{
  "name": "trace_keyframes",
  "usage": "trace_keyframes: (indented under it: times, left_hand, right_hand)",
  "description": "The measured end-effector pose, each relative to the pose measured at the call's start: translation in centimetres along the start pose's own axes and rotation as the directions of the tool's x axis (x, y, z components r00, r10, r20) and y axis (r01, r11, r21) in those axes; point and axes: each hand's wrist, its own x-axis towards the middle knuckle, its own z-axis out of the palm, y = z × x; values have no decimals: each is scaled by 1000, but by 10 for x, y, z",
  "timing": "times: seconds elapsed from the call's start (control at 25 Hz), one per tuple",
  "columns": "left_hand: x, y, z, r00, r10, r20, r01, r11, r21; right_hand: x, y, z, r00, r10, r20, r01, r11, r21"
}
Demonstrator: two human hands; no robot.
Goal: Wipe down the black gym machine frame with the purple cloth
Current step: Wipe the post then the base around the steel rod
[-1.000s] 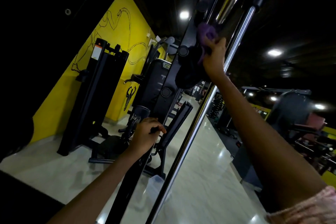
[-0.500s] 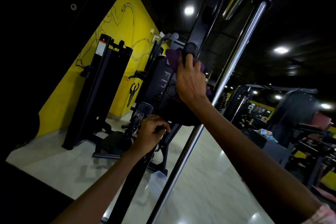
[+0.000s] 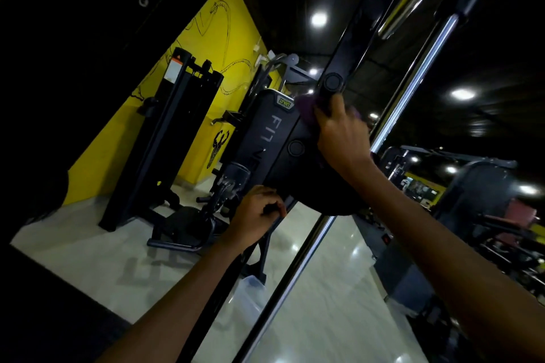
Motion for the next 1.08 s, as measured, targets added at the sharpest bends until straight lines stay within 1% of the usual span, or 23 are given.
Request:
trace_keyframes:
  times: [0.08,0.12,0.16,0.2,0.24,0.32,0.36,0.4,0.44,0.48,0.52,0.56,0.6,0.64,0.68,0.76,0.84,0.88,0.92,1.0,1.04,1.08]
  left_hand:
    - [-1,-2,2,1000,22,5,-22,1000,-9]
    - [-1,-3,2,999,42,5,-42,999,-10]
    - [-1,-2,2,999,48,4,-48,999,-8]
    - [0,-1,3,999,33,3,-33,999,-8]
    - [0,0,3,1000,9,1,-9,1000,-14]
    - [-1,3,3,1000,-23,2,23,999,-35]
    - [-1,3,3,1000,-26,1,27,999,-41]
    - [-1,2,3,1000,-23,-5,23,999,-42]
    - [-1,2,3,1000,-21,-12,20,999,-38]
    - [-1,2,2,1000,-16,-13,15,999,-28]
    - [-1,2,2,1000,-3,-10,3,1000,-12]
    - [-1,2,1,1000,20,-2,-20,1000,5]
    - [-1,1,0,999,42,10,-42,999,19]
    - [-1,0,-1,998,59,23,-60,998,29]
    - [-1,-1,-2,997,73,37,-74,997,38]
    - [0,-5,-4,992,103,68,-107,993,52]
    - [1,-8,-6,987,130,89,-137,988,67]
    - [1,-9,-6,986,140,93,-147,986,73]
    - [1,-8,-6,985,144,90,-152,985,82]
    - [2,-7,-6,987,134,91,-142,986,89]
    - [2,-7,-6,987,126,96,-134,987,84]
    - [2,-6,-7,988,118,99,-126,989,82]
  right_hand:
    - [-8,6,-3,990,-104,93,106,994,-11]
    - [-11,12,-9,988,-114,106,115,993,1]
    - [-13,19,-19,992,-106,74,104,994,27]
    - [-15,28,-32,995,-98,-9,99,994,53]
    - [-15,35,-47,988,-87,-124,95,994,59]
    - [-7,42,-80,940,-99,-325,106,994,3]
    - [2,43,-94,910,-138,-390,125,990,-58]
    - [17,42,-107,881,-203,-427,161,978,-132]
    - [34,39,-119,866,-284,-412,218,955,-201]
    - [55,36,-128,871,-364,-330,293,924,-246]
    - [78,32,-132,882,-428,-196,373,889,-266]
    - [101,28,-130,889,-456,-38,429,858,-282]
    - [120,21,-122,887,-443,129,460,831,-313]
    - [134,15,-111,869,-400,291,486,801,-350]
    - [143,10,-99,835,-352,423,517,766,-383]
    - [151,6,-79,748,-319,582,595,712,-374]
    - [155,7,-78,674,-349,651,638,719,-276]
    - [158,10,-78,660,-361,659,638,733,-237]
    - [158,12,-80,671,-350,653,616,753,-229]
    - [156,13,-78,741,-306,597,546,792,-272]
    - [152,11,-76,764,-291,576,523,803,-286]
    - [147,7,-76,765,-285,577,514,810,-282]
